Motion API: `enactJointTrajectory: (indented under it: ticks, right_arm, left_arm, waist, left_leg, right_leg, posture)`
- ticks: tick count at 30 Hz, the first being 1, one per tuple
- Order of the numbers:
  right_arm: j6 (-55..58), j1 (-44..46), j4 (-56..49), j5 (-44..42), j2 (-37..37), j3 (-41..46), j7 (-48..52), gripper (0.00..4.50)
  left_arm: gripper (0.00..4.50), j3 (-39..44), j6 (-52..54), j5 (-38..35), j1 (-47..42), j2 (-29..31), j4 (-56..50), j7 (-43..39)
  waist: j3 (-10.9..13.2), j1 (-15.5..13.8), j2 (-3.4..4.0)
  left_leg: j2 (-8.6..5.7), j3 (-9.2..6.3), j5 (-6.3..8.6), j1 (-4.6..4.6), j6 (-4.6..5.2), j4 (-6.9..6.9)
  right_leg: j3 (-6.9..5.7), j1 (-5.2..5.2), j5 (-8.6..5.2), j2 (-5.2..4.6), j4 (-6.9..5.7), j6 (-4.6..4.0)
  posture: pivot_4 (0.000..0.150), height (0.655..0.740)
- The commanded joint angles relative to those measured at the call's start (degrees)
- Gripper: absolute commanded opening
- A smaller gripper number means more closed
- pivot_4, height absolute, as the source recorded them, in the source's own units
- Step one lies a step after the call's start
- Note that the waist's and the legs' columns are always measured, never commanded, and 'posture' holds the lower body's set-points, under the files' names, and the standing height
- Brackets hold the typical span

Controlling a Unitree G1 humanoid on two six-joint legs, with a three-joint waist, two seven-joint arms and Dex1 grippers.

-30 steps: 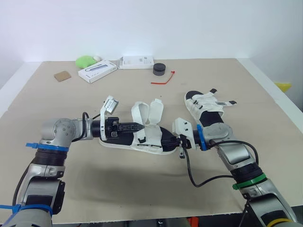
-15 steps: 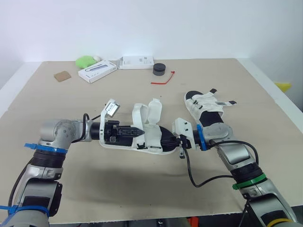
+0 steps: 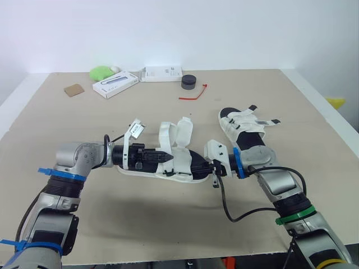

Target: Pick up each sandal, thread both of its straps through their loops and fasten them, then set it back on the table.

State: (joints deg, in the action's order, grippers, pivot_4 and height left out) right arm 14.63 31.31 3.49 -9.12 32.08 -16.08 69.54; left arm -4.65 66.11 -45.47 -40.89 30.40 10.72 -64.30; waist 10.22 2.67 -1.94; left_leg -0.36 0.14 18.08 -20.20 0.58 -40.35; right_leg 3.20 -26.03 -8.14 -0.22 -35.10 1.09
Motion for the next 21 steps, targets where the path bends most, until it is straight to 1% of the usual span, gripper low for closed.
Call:
enactJointTrajectory:
  ticks: [1, 5, 8, 13, 21]
  right_arm:
    - [-0.17, -0.08, -1.87, -0.4, 0.17, 0.21, -0.03, 0.0]
    - [-0.25, -0.06, -1.81, -0.39, 0.16, 0.21, -0.01, 0.0]
    - [-0.17, -0.05, -1.86, -0.4, 0.05, 0.17, -0.08, 0.0]
    - [-0.25, 0.02, -1.65, -0.34, -0.08, 0.03, -0.08, 0.0]
    - [-0.39, 0.2, -1.39, -0.34, -0.17, -0.01, 0.03, 0.0]
  left_arm:
    - [0.03, -0.39, -0.3, 0.07, -1.58, 0.25, -1.16, -1.73]
    - [0.03, -1.72, -0.09, 0.63, -1.9, 0.93, -2.0, -3.4]
    - [0.03, -5.0, -1.61, 2.32, -0.99, 3.09, -4.62, -6.04]
    - [0.03, -8.06, -3.47, 4.19, -0.12, 4.77, -6.63, -8.36]
    - [0.03, -7.93, -3.9, 4.42, 0.41, 4.85, -8.29, -7.89]
  waist:
    - [0.0, 0.0, 0.0]
    - [0.0, 0.0, 0.0]
    - [0.0, 0.02, 0.0]
    - [0.0, 0.03, 0.0]
    - [0.0, 0.03, 0.0]
  left_leg:
    - [0.0, 0.0, 0.0, 0.0, 0.0, 0.0]
    - [0.0, 0.01, 0.0, -0.01, 0.0, 0.0]
    - [0.0, 0.01, 0.0, -0.01, 0.0, 0.0]
    - [0.02, 0.02, 0.0, -0.01, 0.0, 0.0]
    - [0.02, 0.01, 0.01, -0.02, 0.01, 0.0]
  right_leg:
    - [0.0, 0.0, 0.0, 0.0, 0.0, 0.0]
    - [0.01, 0.0, 0.0, -0.02, 0.0, 0.01]
    - [0.01, 0.0, -0.01, -0.01, 0.01, 0.01]
    - [0.02, -0.01, -0.01, 0.02, 0.01, 0.01]
    - [0.02, -0.03, -0.01, 0.04, 0.01, 0.01]
  posture:
    - [0.15, 0.74]
    - [0.15, 0.74]
    - [0.15, 0.74]
    - [0.15, 0.74]
    - [0.15, 0.74]
